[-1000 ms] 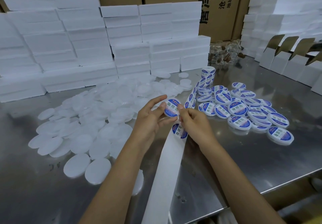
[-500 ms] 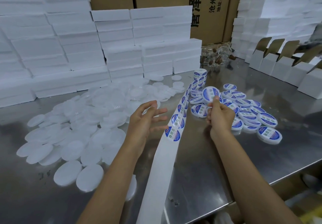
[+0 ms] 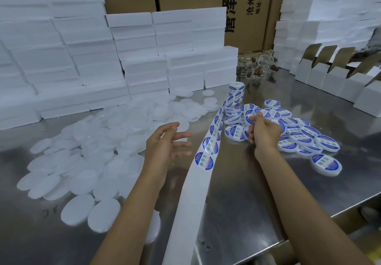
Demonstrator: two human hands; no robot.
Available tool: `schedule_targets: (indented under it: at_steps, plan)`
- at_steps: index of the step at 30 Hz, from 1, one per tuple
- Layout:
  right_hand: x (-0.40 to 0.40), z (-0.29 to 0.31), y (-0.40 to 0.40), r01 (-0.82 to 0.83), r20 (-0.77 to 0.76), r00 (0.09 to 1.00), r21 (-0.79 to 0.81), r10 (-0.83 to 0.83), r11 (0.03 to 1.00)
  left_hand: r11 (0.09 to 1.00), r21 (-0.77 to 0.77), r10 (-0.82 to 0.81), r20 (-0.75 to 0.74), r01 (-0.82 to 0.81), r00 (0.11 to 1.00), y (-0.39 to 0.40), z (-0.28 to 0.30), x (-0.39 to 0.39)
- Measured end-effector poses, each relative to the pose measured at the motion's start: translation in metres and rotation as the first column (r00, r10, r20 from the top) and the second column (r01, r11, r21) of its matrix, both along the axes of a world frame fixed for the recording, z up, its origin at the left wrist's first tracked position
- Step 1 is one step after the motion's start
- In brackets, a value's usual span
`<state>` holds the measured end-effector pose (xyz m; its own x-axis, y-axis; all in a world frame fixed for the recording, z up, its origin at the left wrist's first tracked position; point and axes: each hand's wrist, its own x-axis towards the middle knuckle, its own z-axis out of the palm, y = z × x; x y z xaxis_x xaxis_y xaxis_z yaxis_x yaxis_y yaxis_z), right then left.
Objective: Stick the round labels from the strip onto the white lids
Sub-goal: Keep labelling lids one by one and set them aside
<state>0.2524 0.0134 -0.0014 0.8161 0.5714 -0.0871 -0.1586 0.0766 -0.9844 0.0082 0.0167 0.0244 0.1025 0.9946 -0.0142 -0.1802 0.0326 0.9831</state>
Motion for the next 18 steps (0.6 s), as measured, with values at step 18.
schedule_targets:
  at_steps: [18]
  plan:
    - [-0.117,0.006,0.017,-0.307,0.806,0.143,-0.515,0.574,0.800,0.935,0.096,0.349,-0.102,-0.340,0.931,0.021,-0.012,-0.022]
